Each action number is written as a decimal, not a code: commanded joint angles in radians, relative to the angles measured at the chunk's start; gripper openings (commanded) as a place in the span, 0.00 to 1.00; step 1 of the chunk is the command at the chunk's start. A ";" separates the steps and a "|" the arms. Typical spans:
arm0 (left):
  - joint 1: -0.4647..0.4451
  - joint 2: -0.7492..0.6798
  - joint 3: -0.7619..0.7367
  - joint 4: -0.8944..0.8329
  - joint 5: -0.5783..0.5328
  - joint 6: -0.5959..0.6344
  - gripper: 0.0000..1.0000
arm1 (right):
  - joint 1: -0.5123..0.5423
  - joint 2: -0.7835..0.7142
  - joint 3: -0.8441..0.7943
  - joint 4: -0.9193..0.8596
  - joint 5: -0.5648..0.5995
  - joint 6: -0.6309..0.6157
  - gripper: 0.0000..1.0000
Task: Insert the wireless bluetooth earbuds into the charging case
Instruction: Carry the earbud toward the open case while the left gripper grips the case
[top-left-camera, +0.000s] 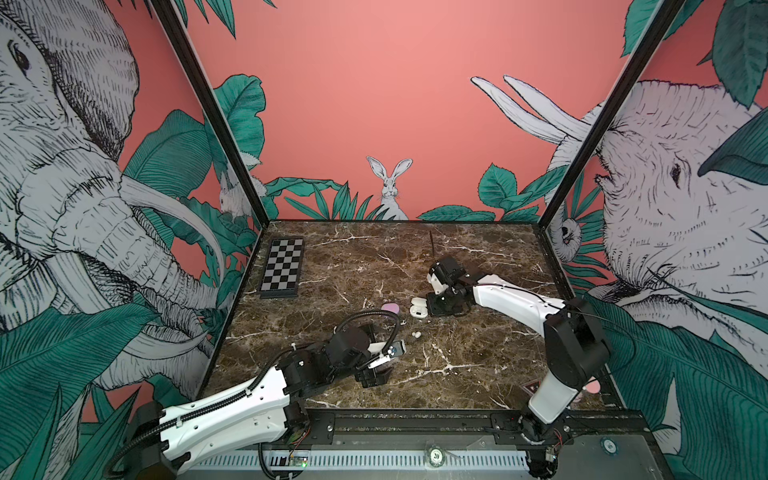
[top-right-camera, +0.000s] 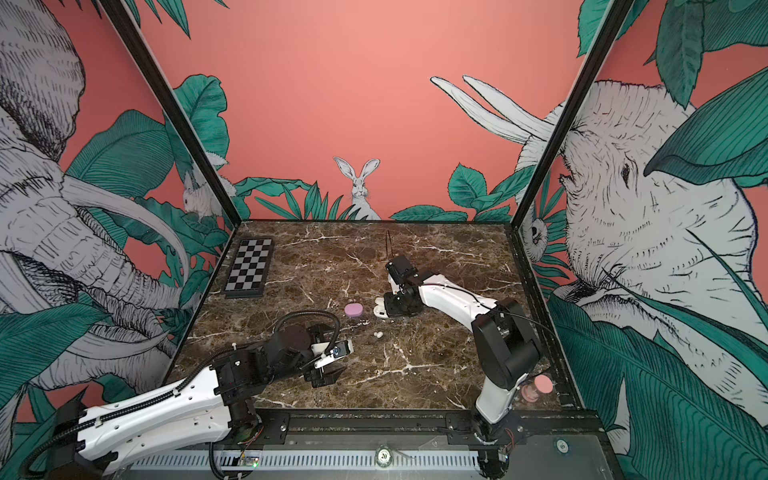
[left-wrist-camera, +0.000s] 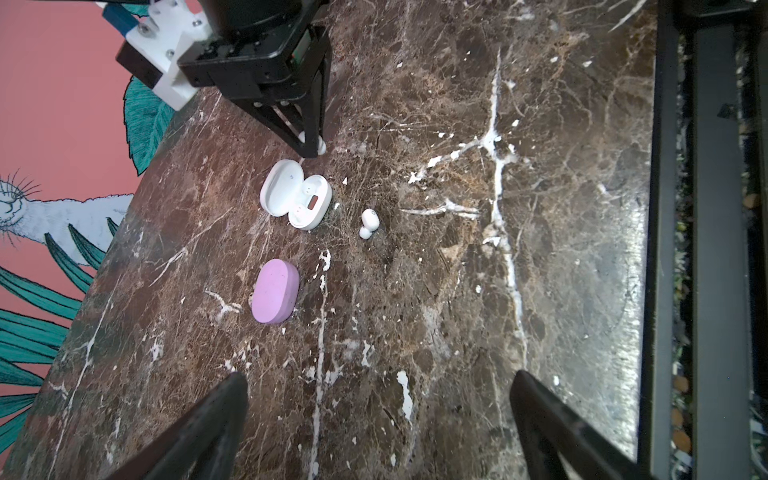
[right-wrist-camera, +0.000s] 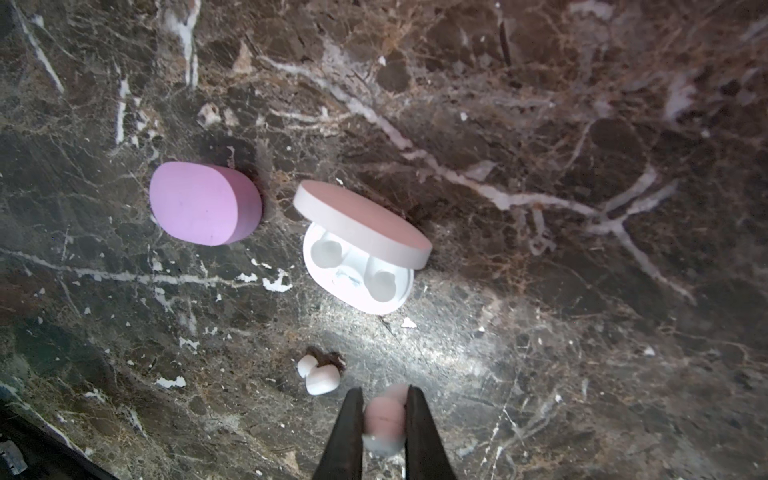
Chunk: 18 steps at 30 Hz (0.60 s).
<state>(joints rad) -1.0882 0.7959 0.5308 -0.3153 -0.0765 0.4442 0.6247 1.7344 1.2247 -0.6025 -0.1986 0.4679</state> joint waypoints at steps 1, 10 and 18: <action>-0.004 -0.012 -0.020 0.041 0.028 0.029 0.99 | 0.012 0.026 0.039 0.001 0.004 -0.007 0.13; -0.005 -0.020 -0.028 0.047 0.055 0.036 0.99 | 0.018 0.095 0.105 -0.025 0.026 -0.031 0.13; -0.005 -0.029 -0.035 0.056 0.062 0.041 0.99 | 0.025 0.124 0.131 -0.029 0.044 -0.049 0.13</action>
<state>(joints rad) -1.0882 0.7830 0.5148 -0.2836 -0.0349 0.4686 0.6380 1.8412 1.3300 -0.6147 -0.1761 0.4370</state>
